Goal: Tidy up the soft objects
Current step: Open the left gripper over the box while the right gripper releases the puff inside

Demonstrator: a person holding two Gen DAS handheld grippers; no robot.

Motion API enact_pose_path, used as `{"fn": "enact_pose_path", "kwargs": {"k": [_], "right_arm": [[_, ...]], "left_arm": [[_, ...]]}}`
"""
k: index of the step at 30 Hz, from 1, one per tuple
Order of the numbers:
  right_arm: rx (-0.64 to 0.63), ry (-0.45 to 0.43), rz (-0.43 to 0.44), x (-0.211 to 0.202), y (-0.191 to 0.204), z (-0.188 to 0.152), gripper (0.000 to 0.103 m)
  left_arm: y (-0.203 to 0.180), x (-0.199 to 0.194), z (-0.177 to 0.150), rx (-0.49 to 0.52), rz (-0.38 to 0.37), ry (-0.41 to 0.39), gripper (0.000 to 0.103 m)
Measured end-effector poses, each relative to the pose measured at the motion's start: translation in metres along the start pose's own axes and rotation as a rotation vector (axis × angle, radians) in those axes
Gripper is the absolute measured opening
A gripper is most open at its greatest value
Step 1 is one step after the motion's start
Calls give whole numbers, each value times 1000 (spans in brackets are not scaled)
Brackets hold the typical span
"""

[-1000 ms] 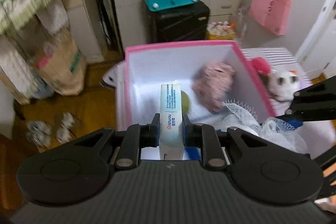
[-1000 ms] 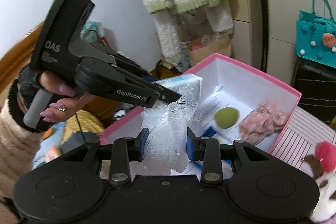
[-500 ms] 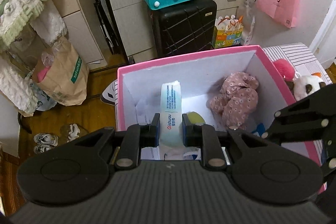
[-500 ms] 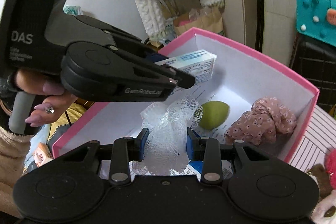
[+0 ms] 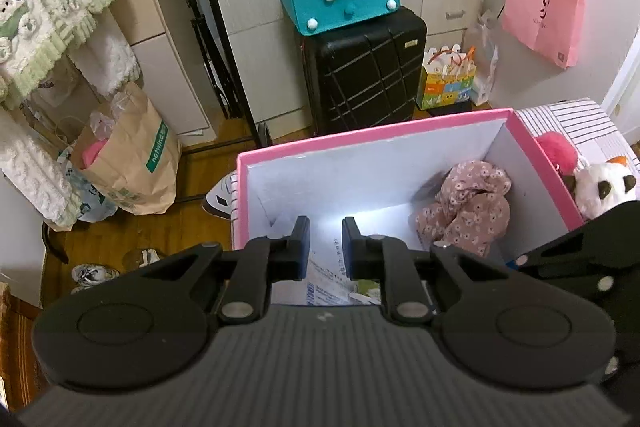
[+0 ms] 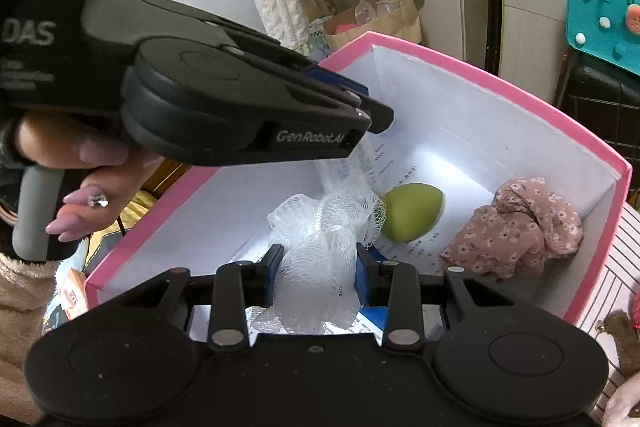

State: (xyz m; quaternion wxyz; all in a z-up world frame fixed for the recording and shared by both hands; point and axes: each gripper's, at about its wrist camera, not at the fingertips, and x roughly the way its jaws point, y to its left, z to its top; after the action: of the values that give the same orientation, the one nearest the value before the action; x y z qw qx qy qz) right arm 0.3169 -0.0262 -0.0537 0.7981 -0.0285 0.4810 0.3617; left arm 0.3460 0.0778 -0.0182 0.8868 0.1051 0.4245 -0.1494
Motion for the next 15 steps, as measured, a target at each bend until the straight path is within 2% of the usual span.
{"fn": "enact_pose_path", "kwargs": {"k": [4, 8, 13, 15], "right_arm": [[-4, 15, 1, 7, 3, 5, 44], [35, -10, 37, 10, 2, 12, 55], [37, -82, 46, -6, 0, 8, 56], [41, -101, 41, -17, 0, 4, 56]], "left_arm": [[5, -11, -3, -19, -9, -12, 18], [11, -26, -6, -41, -17, -30, 18], [14, -47, -14, -30, 2, -58, 23], [13, -53, -18, -21, -1, -54, 30]]}}
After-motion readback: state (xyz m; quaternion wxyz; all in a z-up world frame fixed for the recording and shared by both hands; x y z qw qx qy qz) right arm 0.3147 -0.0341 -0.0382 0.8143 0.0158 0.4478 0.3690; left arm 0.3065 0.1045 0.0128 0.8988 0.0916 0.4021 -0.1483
